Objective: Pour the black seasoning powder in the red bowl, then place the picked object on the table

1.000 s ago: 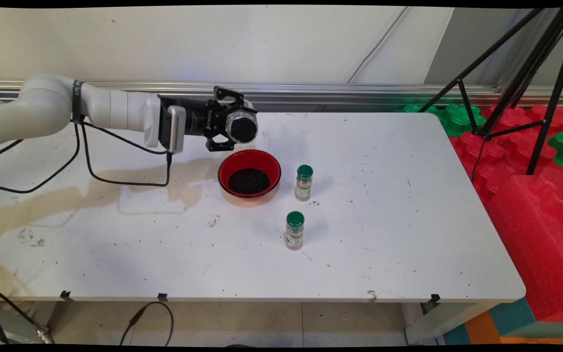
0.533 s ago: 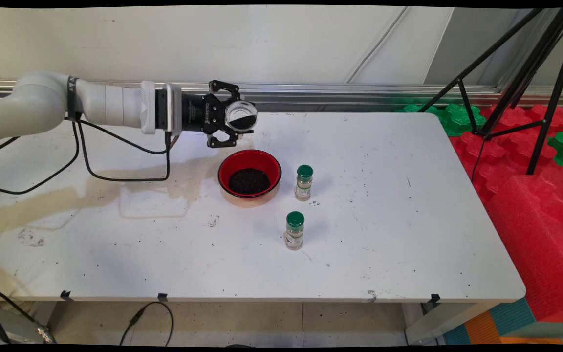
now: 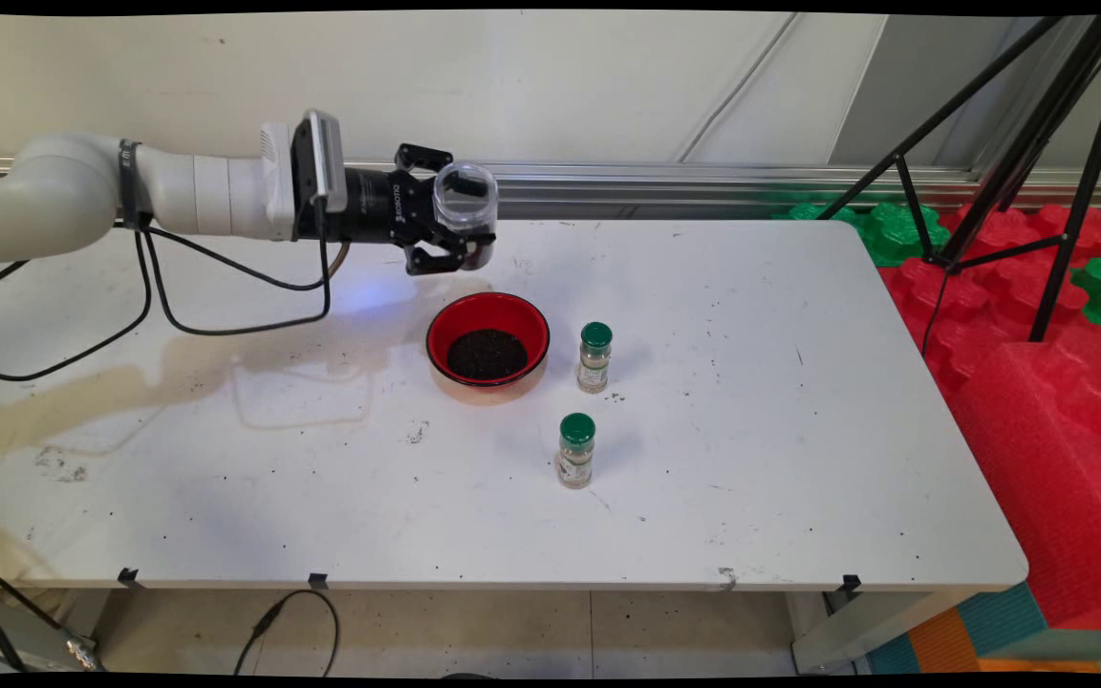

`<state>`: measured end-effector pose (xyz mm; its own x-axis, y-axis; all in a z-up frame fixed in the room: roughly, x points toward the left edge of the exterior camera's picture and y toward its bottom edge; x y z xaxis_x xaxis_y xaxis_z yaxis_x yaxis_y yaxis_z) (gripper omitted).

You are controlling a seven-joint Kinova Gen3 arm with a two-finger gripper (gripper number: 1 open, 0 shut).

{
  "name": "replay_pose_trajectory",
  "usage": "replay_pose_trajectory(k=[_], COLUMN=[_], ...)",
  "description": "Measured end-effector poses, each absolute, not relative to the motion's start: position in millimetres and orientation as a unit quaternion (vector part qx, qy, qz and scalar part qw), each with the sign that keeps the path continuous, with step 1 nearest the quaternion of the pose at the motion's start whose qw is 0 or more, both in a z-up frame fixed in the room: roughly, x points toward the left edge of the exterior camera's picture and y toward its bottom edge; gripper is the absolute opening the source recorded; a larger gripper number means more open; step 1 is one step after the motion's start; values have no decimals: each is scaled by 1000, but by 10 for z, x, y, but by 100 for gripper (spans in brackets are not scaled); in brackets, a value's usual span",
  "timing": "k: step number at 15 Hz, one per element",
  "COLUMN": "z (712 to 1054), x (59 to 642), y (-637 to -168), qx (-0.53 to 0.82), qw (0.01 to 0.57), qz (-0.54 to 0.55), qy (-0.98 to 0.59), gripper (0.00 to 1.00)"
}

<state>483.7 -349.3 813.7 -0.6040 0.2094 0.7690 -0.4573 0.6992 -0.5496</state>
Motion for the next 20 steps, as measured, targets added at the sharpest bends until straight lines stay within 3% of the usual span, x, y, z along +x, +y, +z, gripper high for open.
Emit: replay_pose_trajectory(k=[10, 20], z=[8262, 8317], x=[4947, 5147], y=[-3486, -3445], qx=[229, 311], qw=[514, 539], qz=[308, 282], qy=[-767, -731], gripper=[0, 0])
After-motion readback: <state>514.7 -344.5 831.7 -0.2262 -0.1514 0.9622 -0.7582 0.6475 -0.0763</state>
